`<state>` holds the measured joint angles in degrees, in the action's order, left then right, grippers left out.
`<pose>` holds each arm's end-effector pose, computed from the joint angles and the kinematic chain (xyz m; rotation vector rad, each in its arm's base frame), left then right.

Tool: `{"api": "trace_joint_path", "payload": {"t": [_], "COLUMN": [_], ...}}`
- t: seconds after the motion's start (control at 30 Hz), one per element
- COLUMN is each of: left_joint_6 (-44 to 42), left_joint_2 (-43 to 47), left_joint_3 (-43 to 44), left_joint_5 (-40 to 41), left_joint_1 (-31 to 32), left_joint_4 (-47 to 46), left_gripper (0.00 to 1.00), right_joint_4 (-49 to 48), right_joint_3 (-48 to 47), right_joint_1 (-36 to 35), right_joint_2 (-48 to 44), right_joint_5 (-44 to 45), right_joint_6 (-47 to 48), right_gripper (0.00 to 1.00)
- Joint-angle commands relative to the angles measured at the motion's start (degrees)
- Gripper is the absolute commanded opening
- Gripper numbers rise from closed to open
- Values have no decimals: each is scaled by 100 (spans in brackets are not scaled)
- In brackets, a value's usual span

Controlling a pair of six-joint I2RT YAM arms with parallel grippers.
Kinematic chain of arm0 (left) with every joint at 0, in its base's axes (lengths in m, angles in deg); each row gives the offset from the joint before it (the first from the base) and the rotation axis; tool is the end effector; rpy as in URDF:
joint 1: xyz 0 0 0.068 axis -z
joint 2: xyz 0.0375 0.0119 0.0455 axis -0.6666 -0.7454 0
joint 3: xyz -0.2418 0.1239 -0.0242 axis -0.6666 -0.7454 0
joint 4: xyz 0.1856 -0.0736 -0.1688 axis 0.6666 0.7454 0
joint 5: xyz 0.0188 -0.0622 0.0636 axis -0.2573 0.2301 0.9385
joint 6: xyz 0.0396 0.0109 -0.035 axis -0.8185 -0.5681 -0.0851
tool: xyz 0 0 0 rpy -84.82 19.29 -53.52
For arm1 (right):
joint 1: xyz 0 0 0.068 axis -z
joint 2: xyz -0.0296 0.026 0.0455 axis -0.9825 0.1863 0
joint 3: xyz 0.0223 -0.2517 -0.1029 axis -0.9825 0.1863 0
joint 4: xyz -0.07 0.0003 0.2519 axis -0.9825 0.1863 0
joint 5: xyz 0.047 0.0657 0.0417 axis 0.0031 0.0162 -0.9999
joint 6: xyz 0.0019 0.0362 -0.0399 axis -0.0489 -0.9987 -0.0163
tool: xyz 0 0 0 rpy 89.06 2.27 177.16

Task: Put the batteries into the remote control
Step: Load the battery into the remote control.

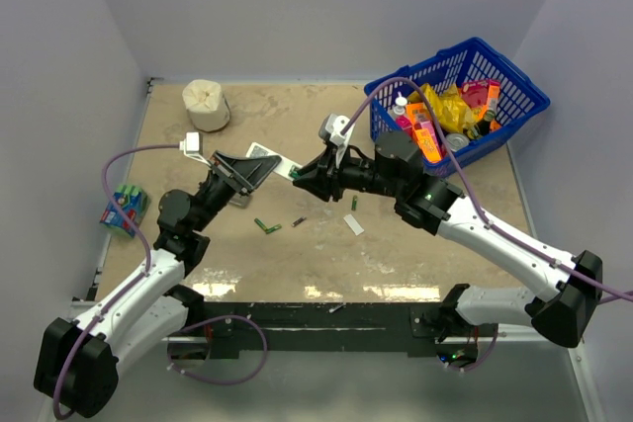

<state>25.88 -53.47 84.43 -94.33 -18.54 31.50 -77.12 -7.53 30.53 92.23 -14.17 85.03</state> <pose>0.1730 -0.0867 0.2982 -0.3431 1.4041 -1.6804 0.1763 0.2212 0.3841 -0.9646 1.4956 0.9874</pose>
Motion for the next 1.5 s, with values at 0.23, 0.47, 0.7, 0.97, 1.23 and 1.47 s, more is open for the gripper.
{"api": "trace_joint_path", "payload": {"t": [0.23, 0.47, 0.7, 0.97, 1.23, 1.47], "left_joint_6": [-35, -97, -176, -343, -501, -598], "left_joint_2": [145, 75, 39, -22, -31, -22], "left_joint_3": [200, 253, 367, 525, 604, 683], "left_joint_5": [-81, -221, -292, -371, -380, -371], "left_joint_1": [-15, -15, -15, -15, -15, -15], "left_joint_4": [-378, -352, -185, 43, 281, 465], "left_gripper": [0, 0, 0, 0, 0, 0], "right_joint_4": [998, 1832, 2888, 3592, 3680, 3627], "right_joint_3": [-840, -1499, -2536, -2986, -3065, -3188], "right_joint_1": [13, 13, 13, 4, 4, -49], "right_joint_2": [-66, 75, 532, 919, 1068, 1147], "right_joint_5": [514, 726, 428, 101, 22, -22], "right_joint_6": [230, 422, 573, 643, 670, 652], "right_gripper": [48, 44, 36, 33, 31, 31]}}
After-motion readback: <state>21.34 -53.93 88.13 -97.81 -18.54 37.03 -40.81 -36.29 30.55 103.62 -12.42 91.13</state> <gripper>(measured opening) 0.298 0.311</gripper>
